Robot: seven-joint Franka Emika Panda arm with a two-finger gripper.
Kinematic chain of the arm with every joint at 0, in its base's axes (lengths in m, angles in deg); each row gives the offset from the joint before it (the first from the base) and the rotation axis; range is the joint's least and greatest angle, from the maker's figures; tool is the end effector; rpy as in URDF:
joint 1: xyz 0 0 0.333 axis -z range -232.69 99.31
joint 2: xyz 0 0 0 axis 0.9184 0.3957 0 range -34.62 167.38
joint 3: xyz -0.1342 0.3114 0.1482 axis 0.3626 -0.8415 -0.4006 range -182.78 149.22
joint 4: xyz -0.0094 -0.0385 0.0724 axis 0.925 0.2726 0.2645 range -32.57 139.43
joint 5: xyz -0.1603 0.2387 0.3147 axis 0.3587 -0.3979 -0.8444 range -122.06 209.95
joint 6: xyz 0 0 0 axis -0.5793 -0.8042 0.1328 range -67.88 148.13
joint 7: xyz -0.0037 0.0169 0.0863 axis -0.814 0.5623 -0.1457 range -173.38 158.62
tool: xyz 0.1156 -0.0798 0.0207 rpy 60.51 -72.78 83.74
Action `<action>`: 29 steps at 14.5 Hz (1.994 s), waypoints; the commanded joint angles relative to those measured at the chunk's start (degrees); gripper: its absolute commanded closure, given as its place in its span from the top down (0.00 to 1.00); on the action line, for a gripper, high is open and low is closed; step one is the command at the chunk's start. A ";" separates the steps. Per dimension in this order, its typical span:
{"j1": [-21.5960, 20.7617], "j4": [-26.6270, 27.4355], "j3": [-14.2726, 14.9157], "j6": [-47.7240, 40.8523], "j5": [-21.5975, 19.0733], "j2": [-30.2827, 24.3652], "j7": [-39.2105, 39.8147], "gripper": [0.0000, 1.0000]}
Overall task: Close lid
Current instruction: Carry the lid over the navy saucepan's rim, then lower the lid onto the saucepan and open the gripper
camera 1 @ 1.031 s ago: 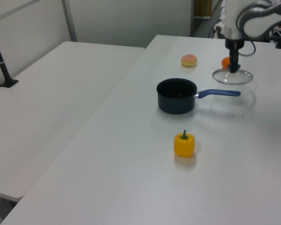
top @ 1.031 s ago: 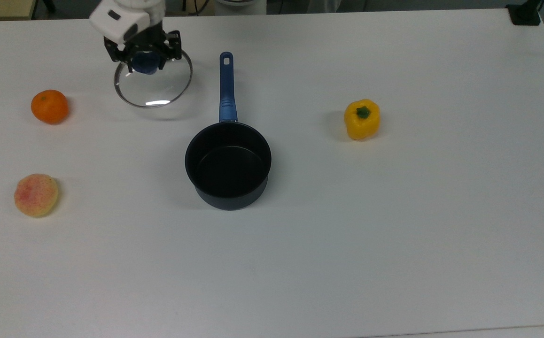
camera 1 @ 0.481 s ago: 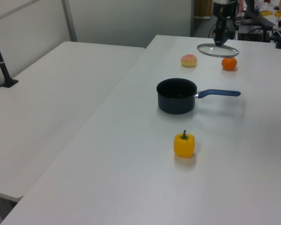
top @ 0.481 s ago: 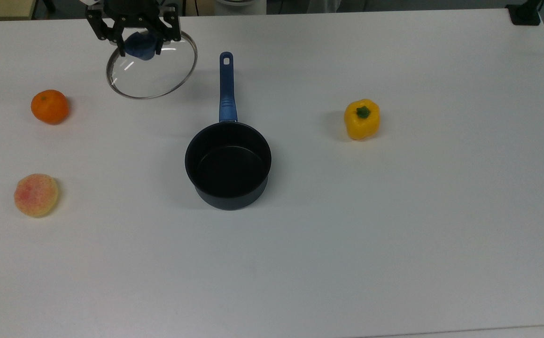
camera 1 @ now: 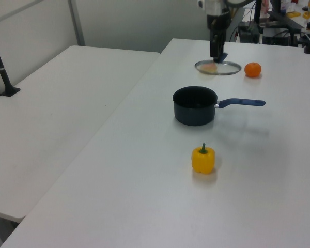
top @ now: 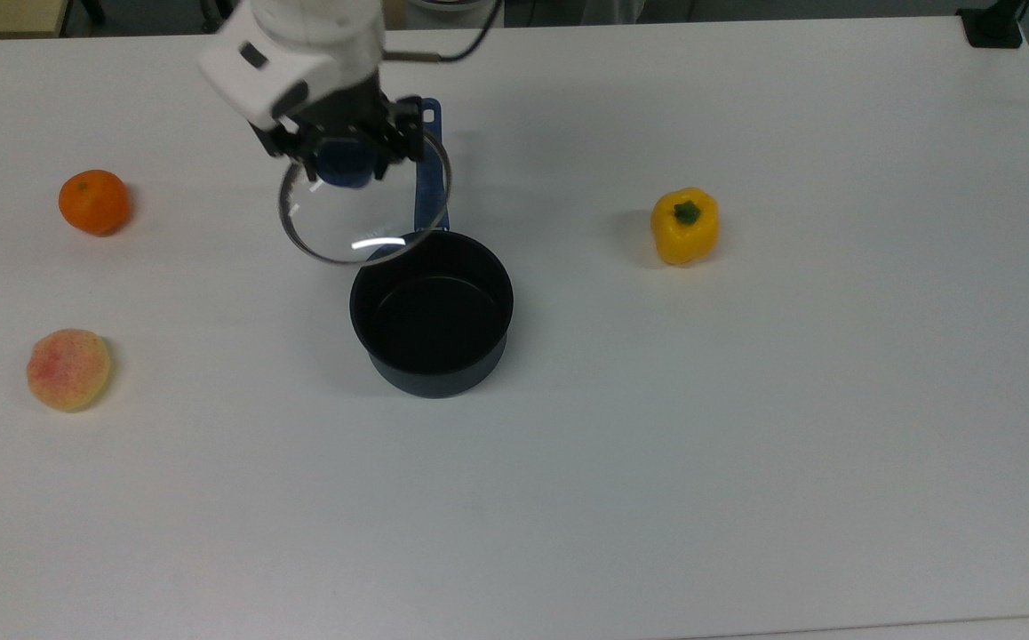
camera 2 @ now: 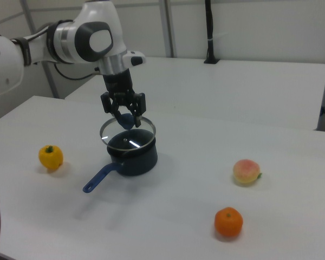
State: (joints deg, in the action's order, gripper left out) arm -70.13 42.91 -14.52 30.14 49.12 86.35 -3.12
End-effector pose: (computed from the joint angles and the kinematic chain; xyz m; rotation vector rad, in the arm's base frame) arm 0.7120 0.0071 0.5206 3.0344 0.1670 -0.0681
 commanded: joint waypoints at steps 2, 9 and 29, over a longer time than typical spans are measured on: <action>-4.46 -7.93 0.64 -2.01 3.25 7.89 -0.92 0.25; -7.54 -7.85 0.20 2.65 9.07 11.41 -1.36 0.25; -7.54 -5.74 -2.00 8.72 12.23 13.17 -3.30 0.25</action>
State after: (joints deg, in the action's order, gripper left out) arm -77.43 36.30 -15.89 37.70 60.17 100.00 -4.71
